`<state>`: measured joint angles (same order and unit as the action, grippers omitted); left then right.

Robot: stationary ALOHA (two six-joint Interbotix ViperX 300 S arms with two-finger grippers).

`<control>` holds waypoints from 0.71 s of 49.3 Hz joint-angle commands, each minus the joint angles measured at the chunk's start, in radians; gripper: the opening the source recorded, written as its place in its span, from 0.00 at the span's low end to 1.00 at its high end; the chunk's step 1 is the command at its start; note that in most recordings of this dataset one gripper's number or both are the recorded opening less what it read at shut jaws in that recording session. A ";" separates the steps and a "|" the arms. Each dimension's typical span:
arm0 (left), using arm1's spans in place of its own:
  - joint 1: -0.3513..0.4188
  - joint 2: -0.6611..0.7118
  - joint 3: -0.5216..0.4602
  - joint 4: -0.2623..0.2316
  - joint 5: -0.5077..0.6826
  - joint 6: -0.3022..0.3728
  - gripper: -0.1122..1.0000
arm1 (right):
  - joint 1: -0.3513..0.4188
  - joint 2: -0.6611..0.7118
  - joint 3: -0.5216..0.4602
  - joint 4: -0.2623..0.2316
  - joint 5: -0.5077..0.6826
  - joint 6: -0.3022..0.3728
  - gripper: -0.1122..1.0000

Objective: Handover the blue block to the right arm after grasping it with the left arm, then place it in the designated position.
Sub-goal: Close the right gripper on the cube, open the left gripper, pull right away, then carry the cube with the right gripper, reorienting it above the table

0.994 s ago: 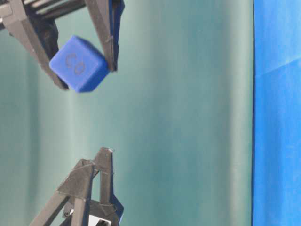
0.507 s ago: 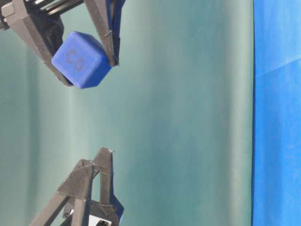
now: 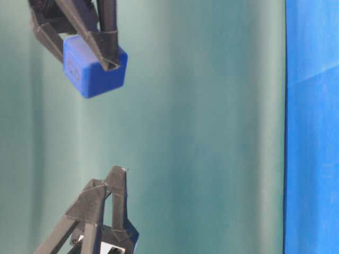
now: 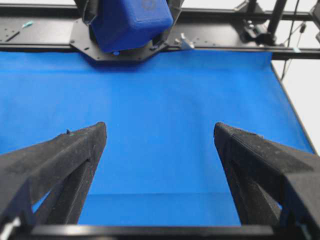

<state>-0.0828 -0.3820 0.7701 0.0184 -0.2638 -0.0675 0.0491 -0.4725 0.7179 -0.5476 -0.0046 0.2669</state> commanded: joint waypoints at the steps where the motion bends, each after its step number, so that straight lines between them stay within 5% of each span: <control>1: 0.006 -0.017 -0.014 0.002 -0.006 0.002 0.93 | 0.002 -0.015 -0.017 0.005 0.011 0.077 0.57; 18: 0.009 -0.017 -0.014 0.002 -0.006 0.003 0.93 | 0.014 -0.034 -0.017 0.005 0.018 0.314 0.57; 35: 0.009 -0.017 -0.017 0.002 -0.006 0.003 0.93 | 0.015 -0.037 -0.021 0.005 0.044 0.334 0.57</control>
<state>-0.0767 -0.3820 0.7701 0.0169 -0.2623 -0.0660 0.0629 -0.4985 0.7179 -0.5461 0.0368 0.5983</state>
